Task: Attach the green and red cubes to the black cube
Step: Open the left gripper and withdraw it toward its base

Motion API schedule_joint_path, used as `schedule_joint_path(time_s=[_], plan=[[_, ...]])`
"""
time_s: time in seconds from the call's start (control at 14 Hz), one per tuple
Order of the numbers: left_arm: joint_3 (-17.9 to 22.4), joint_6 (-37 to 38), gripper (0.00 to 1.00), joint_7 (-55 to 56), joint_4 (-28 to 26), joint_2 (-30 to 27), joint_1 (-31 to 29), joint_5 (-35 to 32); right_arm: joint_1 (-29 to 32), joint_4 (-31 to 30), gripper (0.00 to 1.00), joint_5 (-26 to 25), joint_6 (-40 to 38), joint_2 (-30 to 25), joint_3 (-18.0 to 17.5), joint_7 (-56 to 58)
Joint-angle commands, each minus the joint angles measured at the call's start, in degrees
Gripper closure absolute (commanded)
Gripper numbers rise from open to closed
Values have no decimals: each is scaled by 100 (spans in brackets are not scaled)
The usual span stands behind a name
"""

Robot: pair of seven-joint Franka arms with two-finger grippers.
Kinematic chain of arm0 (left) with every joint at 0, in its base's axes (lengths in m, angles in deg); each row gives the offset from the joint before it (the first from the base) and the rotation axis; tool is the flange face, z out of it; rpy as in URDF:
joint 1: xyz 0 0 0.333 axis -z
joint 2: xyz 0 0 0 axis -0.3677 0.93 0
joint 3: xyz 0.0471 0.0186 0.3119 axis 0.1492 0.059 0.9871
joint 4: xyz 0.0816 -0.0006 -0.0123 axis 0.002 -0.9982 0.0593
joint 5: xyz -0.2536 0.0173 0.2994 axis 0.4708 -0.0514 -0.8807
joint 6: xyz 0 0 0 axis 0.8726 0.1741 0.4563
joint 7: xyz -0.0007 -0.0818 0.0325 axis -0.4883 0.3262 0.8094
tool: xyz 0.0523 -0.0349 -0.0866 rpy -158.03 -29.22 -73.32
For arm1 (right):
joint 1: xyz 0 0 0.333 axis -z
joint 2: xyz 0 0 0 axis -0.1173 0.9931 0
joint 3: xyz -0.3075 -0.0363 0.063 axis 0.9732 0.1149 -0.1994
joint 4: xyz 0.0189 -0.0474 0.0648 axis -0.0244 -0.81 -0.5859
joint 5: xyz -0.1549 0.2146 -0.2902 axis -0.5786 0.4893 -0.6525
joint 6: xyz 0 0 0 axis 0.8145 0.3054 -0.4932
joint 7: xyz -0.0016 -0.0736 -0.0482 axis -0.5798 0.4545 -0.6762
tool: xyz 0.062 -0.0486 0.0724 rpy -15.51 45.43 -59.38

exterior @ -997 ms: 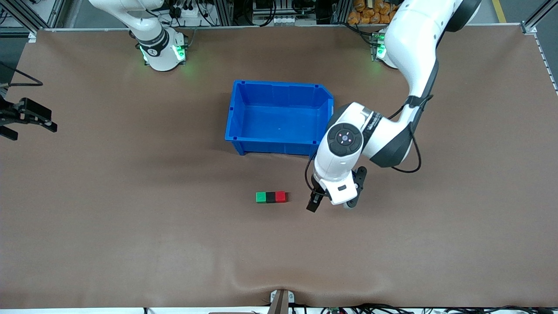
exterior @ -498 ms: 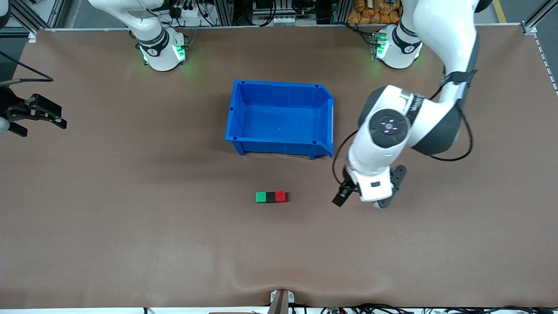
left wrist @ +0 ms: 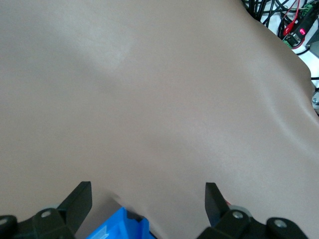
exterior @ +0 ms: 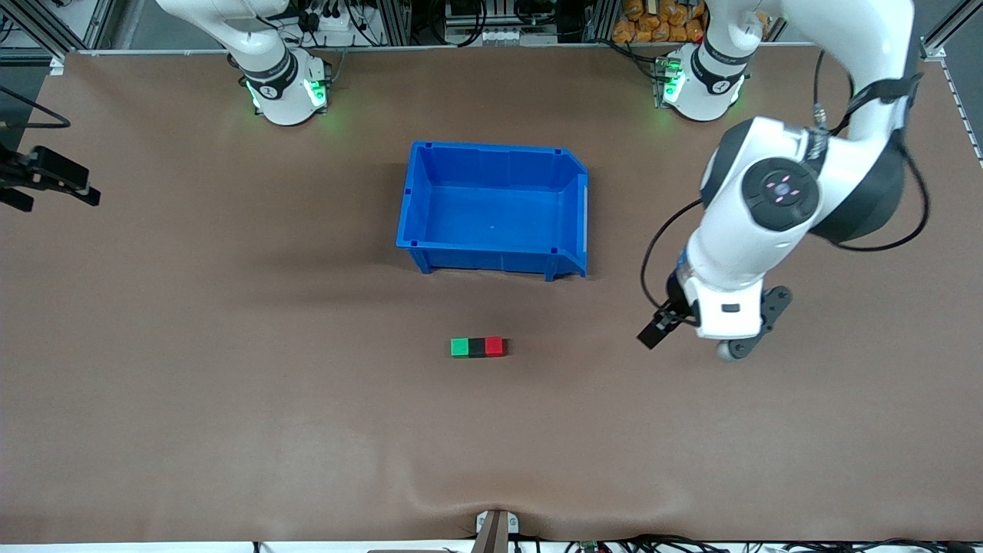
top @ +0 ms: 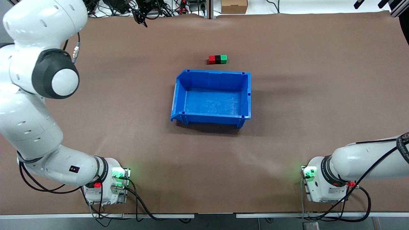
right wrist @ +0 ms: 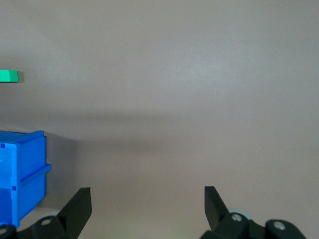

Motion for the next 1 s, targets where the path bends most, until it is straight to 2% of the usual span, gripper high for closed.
schedule_joint_path(time_s=[0.0,0.21,0.5,0.71,0.93], plan=[[-63,-10,0,-386,-606,-539,-162,-105,73,-18,0,40,-171,-108,-67,-168],[-54,77,0,-930,-950,-900,-242,-105,55,34,0,32,-268,-117,-102,-544],[-46,928,0,-1732,-906,-1200,-365,-114,46,61,0,-21,-409,-117,-120,-617],[-19,1272,0,-1881,-862,-1357,-400,-123,47,78,0,-21,-418,-117,-111,-651],[-28,1370,0,-2714,-871,-1507,-620,-114,38,78,0,-21,-409,-117,-128,-651]])
